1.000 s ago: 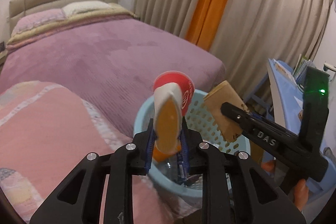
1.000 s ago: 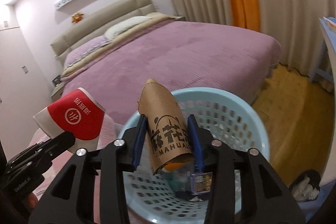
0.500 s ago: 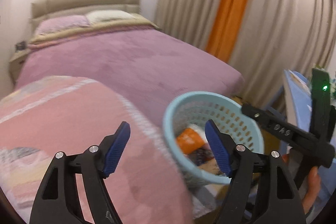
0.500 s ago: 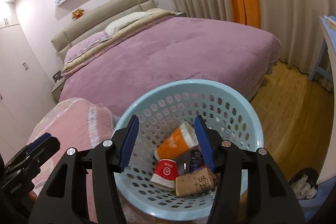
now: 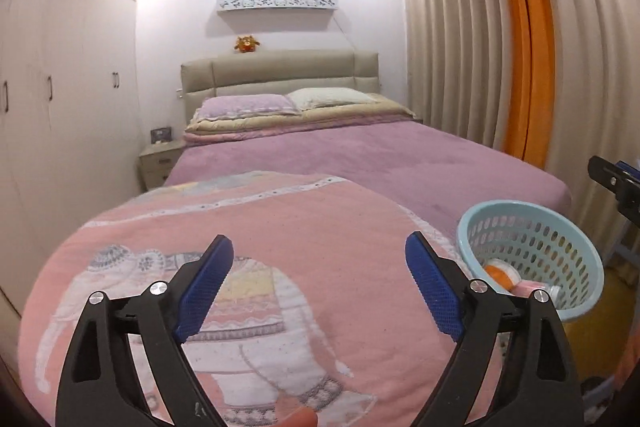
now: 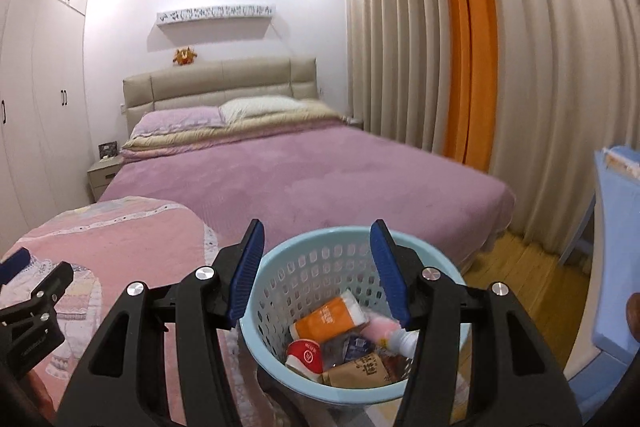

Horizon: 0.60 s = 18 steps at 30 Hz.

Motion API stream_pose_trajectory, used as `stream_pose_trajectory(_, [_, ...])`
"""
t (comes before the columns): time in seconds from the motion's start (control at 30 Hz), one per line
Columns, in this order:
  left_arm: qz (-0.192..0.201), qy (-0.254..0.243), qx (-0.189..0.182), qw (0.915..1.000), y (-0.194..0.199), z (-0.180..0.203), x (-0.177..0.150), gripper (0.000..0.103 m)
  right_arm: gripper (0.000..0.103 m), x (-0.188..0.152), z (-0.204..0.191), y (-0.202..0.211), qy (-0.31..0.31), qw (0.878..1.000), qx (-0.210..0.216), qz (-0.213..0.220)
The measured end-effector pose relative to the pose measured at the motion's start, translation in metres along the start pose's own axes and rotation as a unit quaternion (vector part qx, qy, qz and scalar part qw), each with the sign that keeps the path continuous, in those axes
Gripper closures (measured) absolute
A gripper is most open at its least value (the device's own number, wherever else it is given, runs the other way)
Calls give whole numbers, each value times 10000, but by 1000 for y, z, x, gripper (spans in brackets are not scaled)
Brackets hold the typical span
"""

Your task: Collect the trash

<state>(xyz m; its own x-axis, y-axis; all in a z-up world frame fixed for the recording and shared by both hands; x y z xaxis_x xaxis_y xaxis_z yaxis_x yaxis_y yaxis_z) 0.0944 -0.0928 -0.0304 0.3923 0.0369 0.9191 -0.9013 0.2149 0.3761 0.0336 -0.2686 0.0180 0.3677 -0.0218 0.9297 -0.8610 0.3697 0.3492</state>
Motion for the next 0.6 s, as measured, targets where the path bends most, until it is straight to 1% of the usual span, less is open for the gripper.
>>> stream_pose_trajectory(0.1, [-19, 258, -64, 9996, -3, -9, -5, 17, 51, 4, -6, 1, 126, 9999, -98, 20])
stream_pose_trajectory(0.13, [-38, 341, -137, 9993, -4, -12, -3, 17, 51, 4, -8, 1, 151, 9998, -101, 26])
stream_pose_trajectory(0.2, [-60, 466, -152, 9988, -6, -16, -4, 14, 51, 5, -13, 3, 160, 9998, -112, 25])
stream_pose_trajectory(0.23, [-124, 543, -157, 9983, -7, -18, -6, 14, 51, 6, -13, 3, 148, 9998, -111, 21])
stream_pose_trajectory(0.3, [-154, 591, -184, 9980, -7, -22, -8, 14, 51, 5, -13, 2, 111, 9999, -99, 13])
stream_pose_trajectory(0.43, [-90, 426, -116, 9990, -5, -14, -10, 13, 51, 3, -15, 3, 123, 9999, -100, -10])
stream_pose_trajectory(0.5, [-51, 301, -110, 9995, -3, -7, -12, 11, 51, 3, -16, 3, 130, 9999, -88, -19])
stream_pose_trajectory(0.6, [-60, 242, -126, 9996, -3, -4, -12, 8, 47, 4, -15, 2, 82, 9999, -72, -41])
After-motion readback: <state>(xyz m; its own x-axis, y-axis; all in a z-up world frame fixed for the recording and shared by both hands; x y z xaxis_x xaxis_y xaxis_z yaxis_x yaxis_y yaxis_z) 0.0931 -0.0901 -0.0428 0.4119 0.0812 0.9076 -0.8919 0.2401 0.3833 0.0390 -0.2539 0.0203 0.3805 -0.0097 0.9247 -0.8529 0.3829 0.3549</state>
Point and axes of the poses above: each gripper's, at about its wrist camera, not at the fingertips, and y roughly against the way its jaws point, z to its right, x to its top, the point moved 7 cm from there along -y, roughly the way its jaws point, and after that the axes turned 9 degrees about y, right-handed, at the moved point
